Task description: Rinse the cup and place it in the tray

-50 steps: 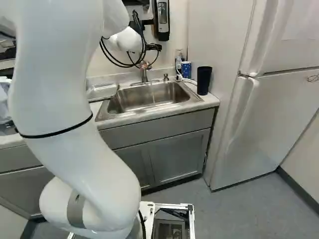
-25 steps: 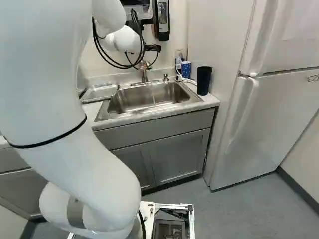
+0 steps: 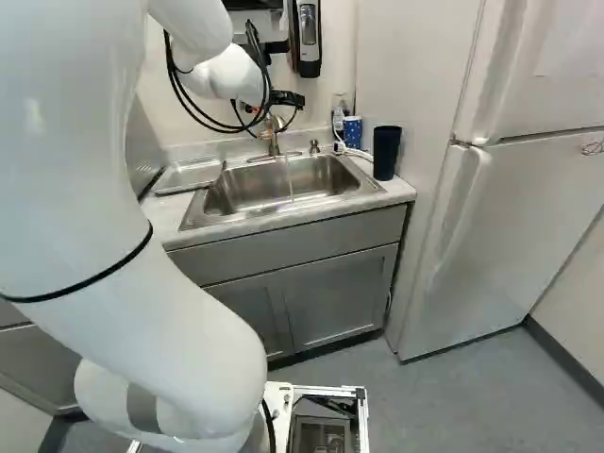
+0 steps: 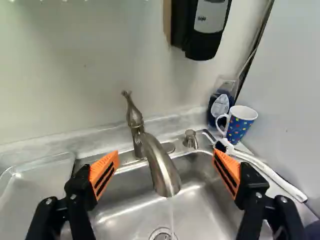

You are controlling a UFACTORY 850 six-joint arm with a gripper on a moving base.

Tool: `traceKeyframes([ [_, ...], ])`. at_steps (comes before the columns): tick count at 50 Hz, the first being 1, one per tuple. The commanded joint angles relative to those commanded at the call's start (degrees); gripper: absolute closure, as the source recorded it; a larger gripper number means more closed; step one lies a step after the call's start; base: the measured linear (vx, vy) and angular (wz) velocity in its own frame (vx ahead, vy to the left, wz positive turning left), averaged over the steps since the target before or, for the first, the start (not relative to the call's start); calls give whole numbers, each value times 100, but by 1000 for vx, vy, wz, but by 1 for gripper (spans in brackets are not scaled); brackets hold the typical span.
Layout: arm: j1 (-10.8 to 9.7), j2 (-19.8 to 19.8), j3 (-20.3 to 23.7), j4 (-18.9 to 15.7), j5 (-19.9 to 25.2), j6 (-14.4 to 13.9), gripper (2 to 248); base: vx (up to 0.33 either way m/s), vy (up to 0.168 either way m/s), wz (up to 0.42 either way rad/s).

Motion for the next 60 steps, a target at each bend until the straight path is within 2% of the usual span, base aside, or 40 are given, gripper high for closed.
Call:
traceKeyframes([
  [20,1,327,322,0,-784,0,3,0,0,0],
  [44,1,596,580,0,-1943,0,3,0,0,0],
  [60,1,596,580,33,-2000,0,3,0,0,0],
])
